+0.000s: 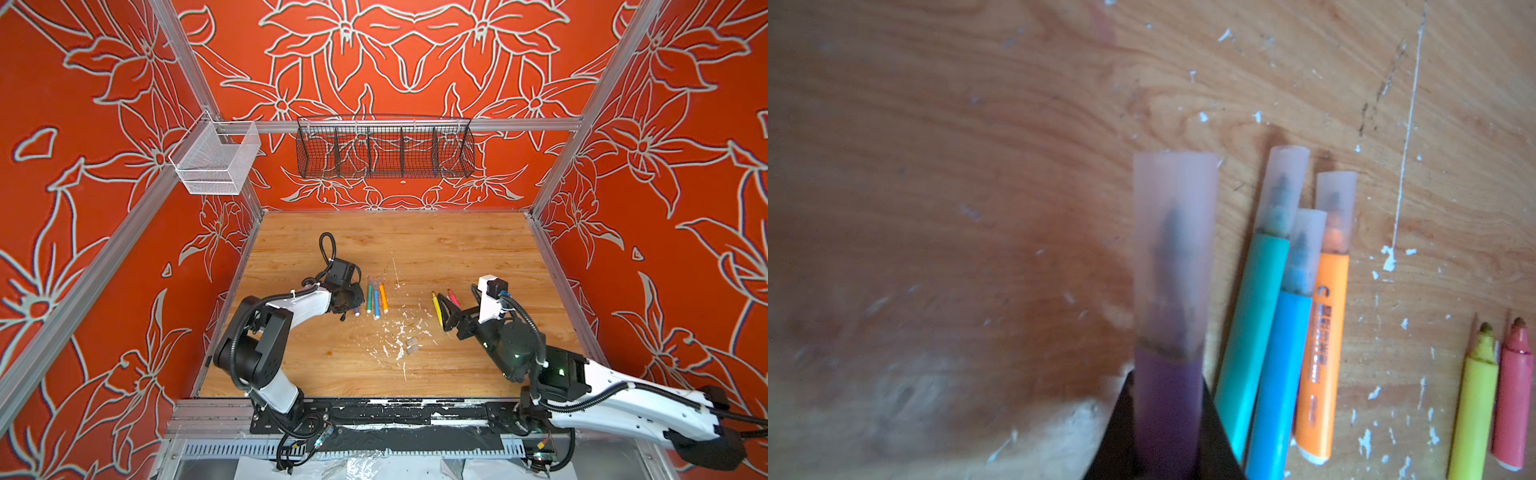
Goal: Insert the pens into the pen caps
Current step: 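Lower the capped purple marker toward the table with the left gripper while the right withdraws, then move the left gripper over the yellow highlighter beside the pink marker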
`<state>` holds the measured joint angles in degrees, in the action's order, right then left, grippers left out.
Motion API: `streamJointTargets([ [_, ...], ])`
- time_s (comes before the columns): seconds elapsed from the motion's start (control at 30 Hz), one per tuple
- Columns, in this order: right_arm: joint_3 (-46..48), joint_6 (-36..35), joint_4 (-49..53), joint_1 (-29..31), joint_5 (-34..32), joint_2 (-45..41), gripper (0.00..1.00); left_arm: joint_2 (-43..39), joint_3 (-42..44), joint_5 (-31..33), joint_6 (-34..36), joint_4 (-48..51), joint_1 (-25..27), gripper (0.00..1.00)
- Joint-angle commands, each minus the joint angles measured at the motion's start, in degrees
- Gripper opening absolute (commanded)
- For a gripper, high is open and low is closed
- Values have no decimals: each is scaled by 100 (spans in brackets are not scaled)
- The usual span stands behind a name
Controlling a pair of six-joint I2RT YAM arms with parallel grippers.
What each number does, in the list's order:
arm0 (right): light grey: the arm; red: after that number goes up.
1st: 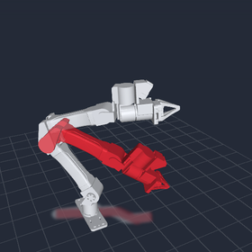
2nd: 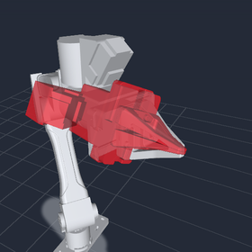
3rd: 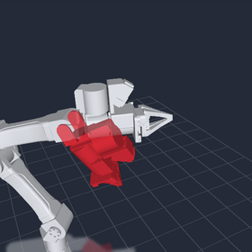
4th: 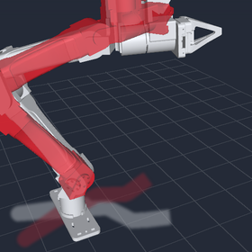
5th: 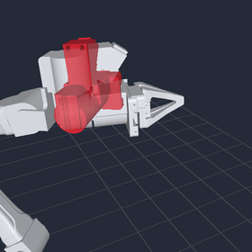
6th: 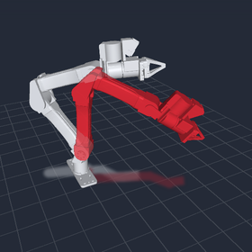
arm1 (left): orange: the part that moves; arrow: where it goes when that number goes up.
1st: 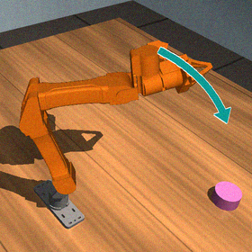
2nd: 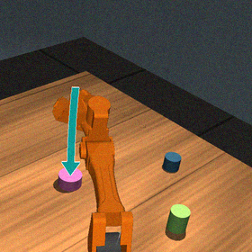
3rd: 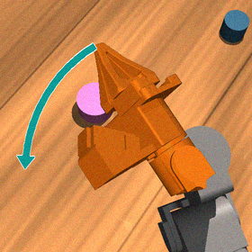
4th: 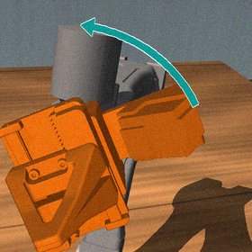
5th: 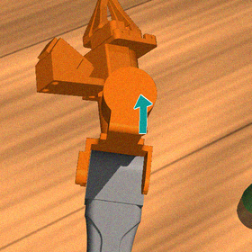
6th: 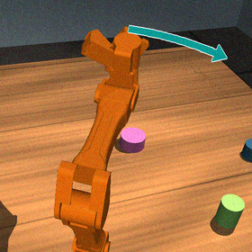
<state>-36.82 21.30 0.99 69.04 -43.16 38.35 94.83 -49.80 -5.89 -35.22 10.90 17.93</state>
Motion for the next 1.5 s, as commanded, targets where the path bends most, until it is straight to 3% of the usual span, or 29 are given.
streamJointTargets([
  [0.0,7,41,152,-31,5,-99,97,323,-391,-305,390,523,-36,0],
  [0.2,-176,-55,329,-40,254,74,97,742,-875,-534,590,1001,-47,0],
  [0.4,-203,-60,361,-48,290,88,97,689,-856,-578,609,968,-45,17],
  [0.63,-187,-91,463,-47,239,-49,97,477,-751,-628,661,855,-44,26],
  [1.07,-339,-142,542,-52,277,214,97,-563,-227,-573,772,412,-17,29],
  [1.2,-365,-170,557,-62,212,252,97,-1356,44,3,970,247,394,28],
  [1.37,-360,-213,622,-97,86,204,97,-2058,79,1475,1292,319,1597,29],
  [1.47,-322,-296,659,-203,53,194,97,-2221,14,1517,676,518,1938,29],
])
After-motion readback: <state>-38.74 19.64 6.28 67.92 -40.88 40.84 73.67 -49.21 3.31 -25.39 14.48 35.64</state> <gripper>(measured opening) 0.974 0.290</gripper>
